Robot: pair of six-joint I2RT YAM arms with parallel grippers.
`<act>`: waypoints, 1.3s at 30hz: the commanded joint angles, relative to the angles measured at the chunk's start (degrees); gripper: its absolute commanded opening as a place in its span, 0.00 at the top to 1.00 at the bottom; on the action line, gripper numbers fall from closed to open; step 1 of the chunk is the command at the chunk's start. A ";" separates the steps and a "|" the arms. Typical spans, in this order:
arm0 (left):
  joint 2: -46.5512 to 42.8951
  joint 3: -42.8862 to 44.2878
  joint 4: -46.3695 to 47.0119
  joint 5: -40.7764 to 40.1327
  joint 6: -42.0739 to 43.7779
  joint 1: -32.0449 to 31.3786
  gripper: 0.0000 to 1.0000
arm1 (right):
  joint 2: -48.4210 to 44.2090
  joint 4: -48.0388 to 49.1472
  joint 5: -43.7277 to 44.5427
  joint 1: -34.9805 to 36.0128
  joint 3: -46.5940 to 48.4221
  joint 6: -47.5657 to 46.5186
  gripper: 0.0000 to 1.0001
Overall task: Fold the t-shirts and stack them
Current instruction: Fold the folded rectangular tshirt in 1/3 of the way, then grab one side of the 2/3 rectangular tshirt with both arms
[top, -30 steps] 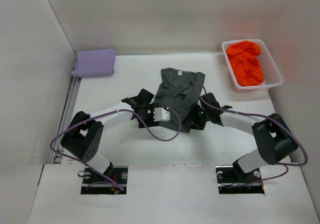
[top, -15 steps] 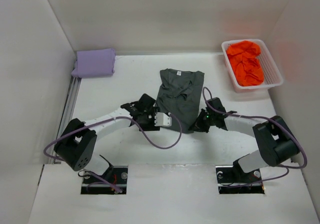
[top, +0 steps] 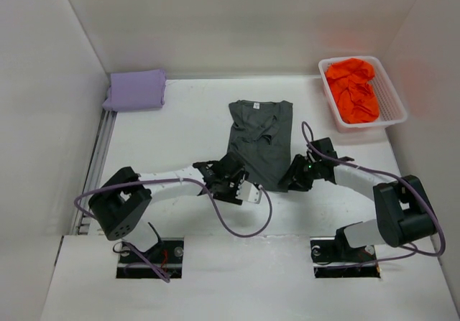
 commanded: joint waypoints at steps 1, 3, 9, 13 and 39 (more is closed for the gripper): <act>2.09 2.05 4.56 -2.12 4.34 2.34 0.44 | -1.54 -3.01 1.90 0.27 0.56 -1.81 0.51; 3.50 1.97 4.91 -2.82 5.31 3.04 0.44 | -2.68 -2.92 2.86 0.27 -0.49 -1.19 0.51; 6.14 1.35 4.29 -2.48 5.31 2.96 0.59 | -2.95 -1.87 3.93 0.44 -1.73 0.22 0.50; 5.97 1.09 4.56 -1.51 4.26 1.73 0.74 | -0.32 -1.08 3.58 1.76 -0.85 0.83 0.52; -13.45 8.10 -31.89 10.35 -17.36 -2.32 1.00 | -22.62 -22.51 0.50 13.63 3.45 3.47 0.95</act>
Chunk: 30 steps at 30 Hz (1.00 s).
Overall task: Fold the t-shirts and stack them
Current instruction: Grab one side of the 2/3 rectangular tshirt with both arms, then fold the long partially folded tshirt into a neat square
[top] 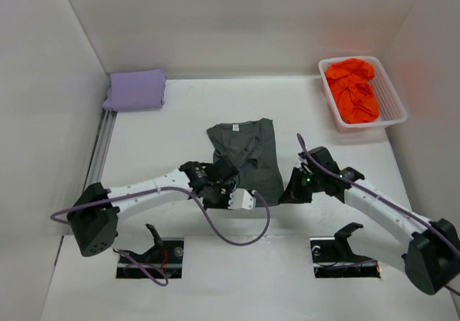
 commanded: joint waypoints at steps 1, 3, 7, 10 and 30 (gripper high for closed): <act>-4.56 7.19 -12.76 4.52 -5.19 2.33 1.00 | -4.64 -8.70 -0.20 0.91 6.36 1.15 0.95; -4.13 11.32 -15.76 6.62 -5.72 6.46 0.99 | -4.04 -9.68 -0.64 -0.05 9.53 0.10 0.95; 0.17 19.41 -16.91 9.88 -5.63 16.47 0.99 | 4.81 -8.72 -2.13 -2.43 17.34 -4.37 0.94; 5.09 25.47 -15.86 10.94 -5.72 23.16 0.99 | 13.17 -8.63 -2.22 -3.66 25.60 -8.07 0.94; 36.21 52.74 -5.32 5.41 -10.82 35.92 0.95 | 51.68 -8.11 -4.07 -13.94 61.74 -12.12 0.91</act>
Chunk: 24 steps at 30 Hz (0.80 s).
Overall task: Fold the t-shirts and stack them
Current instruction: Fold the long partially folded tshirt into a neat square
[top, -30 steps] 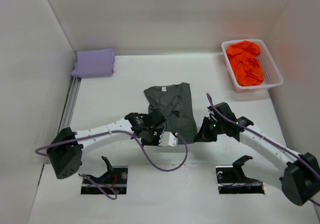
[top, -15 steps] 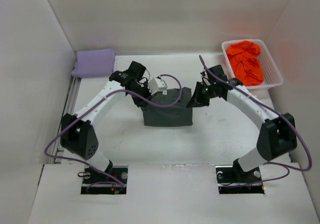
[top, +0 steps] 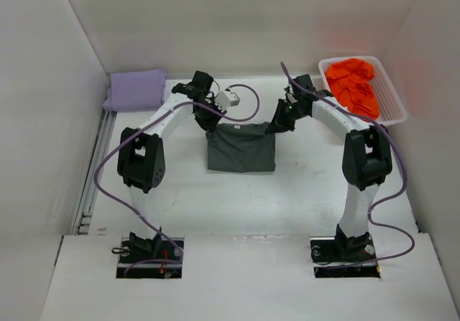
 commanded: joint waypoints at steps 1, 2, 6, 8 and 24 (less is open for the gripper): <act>1.68 3.25 3.17 -2.55 -0.85 0.65 0.95 | 2.92 1.54 -0.38 -1.73 5.64 0.01 0.90; 2.30 3.60 3.96 -2.90 -0.85 0.73 0.94 | 4.06 1.97 -0.20 -2.25 6.87 0.45 0.90; 5.11 5.97 6.77 -4.75 -1.11 0.91 0.93 | 8.19 4.78 -0.37 -4.10 10.82 2.47 0.84; 6.52 7.12 8.53 -6.15 -1.55 0.91 0.92 | 11.00 6.63 -0.81 -4.71 13.54 3.17 0.75; -5.60 -1.38 13.56 -1.18 -11.03 4.34 0.46 | -5.59 14.90 13.40 -0.60 -2.42 -3.59 0.70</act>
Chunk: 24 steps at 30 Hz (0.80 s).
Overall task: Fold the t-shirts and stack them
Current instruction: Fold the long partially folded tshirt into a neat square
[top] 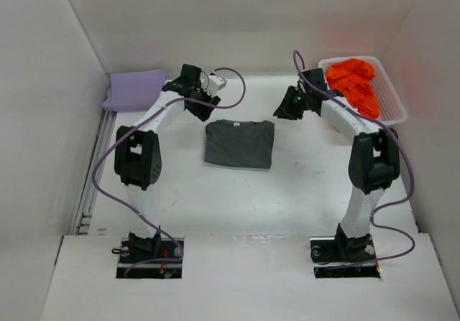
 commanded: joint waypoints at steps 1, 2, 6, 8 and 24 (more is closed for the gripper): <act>-10.85 -5.68 -1.75 12.03 -6.71 0.12 0.46 | -6.23 3.66 8.72 5.00 -4.71 -4.40 0.72; -11.29 -7.44 -2.54 16.08 -8.03 -0.06 0.46 | -6.14 4.19 9.52 5.97 -5.33 -4.49 0.76; -10.16 -11.32 0.43 22.54 -11.46 -0.94 0.47 | -1.68 6.13 9.96 8.35 -3.58 -2.91 0.81; -8.93 -11.32 2.54 20.35 -13.66 -0.50 0.47 | 0.26 6.21 11.45 8.44 -2.35 -2.21 0.80; 2.93 -6.05 6.60 16.38 -18.50 3.02 0.45 | 8.36 7.10 13.48 8.44 2.75 -4.49 0.51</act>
